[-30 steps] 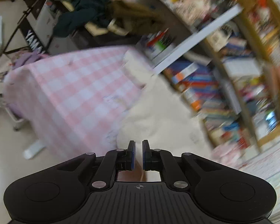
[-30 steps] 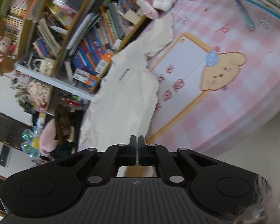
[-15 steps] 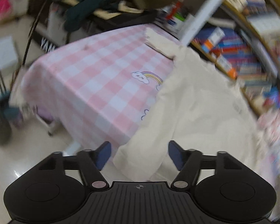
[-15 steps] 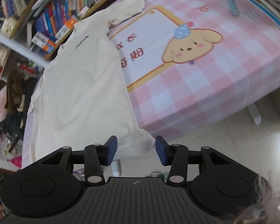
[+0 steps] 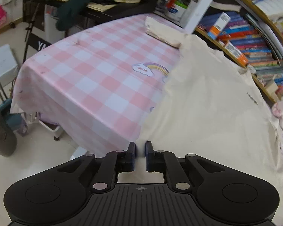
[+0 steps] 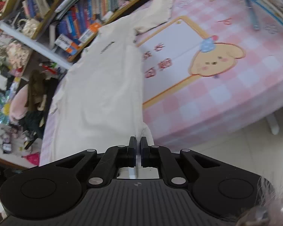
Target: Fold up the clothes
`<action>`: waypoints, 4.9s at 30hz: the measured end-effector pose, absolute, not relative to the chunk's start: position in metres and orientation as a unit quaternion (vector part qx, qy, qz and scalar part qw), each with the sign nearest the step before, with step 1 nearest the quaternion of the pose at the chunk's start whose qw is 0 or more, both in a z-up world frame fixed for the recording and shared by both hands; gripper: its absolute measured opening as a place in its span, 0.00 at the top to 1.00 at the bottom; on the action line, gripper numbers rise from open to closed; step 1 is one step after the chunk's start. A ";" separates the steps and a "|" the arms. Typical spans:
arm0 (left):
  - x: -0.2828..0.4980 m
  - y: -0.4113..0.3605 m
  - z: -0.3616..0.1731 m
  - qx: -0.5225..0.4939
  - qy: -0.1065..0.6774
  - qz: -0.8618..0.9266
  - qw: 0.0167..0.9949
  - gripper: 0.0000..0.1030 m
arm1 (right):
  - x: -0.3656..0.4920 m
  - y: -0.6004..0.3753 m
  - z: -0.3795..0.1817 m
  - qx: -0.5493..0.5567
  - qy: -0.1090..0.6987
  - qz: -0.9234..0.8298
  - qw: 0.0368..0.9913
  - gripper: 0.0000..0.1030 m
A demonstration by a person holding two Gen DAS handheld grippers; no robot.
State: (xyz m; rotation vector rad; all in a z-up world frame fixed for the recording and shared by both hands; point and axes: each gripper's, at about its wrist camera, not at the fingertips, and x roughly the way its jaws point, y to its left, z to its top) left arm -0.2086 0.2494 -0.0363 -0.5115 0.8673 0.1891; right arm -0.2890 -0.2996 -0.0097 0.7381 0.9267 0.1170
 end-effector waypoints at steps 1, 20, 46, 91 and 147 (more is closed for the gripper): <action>-0.209 0.251 -0.035 -0.246 0.414 0.094 0.871 0.92 | -0.288 -0.299 -0.015 0.345 0.445 0.050 0.825 0.96; -0.181 0.223 0.031 -0.095 0.372 0.104 0.917 0.30 | -0.271 -0.287 -0.015 0.260 0.448 -0.049 0.854 0.67; -0.042 0.180 -0.002 -0.027 0.420 -0.037 0.906 0.19 | -0.164 -0.180 0.011 0.205 0.393 -0.192 0.876 0.40; -0.044 -0.006 -0.014 0.052 0.475 0.036 0.878 0.15 | -0.054 -0.372 -0.021 0.338 0.365 -0.077 0.864 0.52; -0.065 0.016 -0.021 -0.003 0.491 0.023 0.871 0.04 | 0.050 -0.241 0.001 0.001 0.355 0.148 0.923 0.62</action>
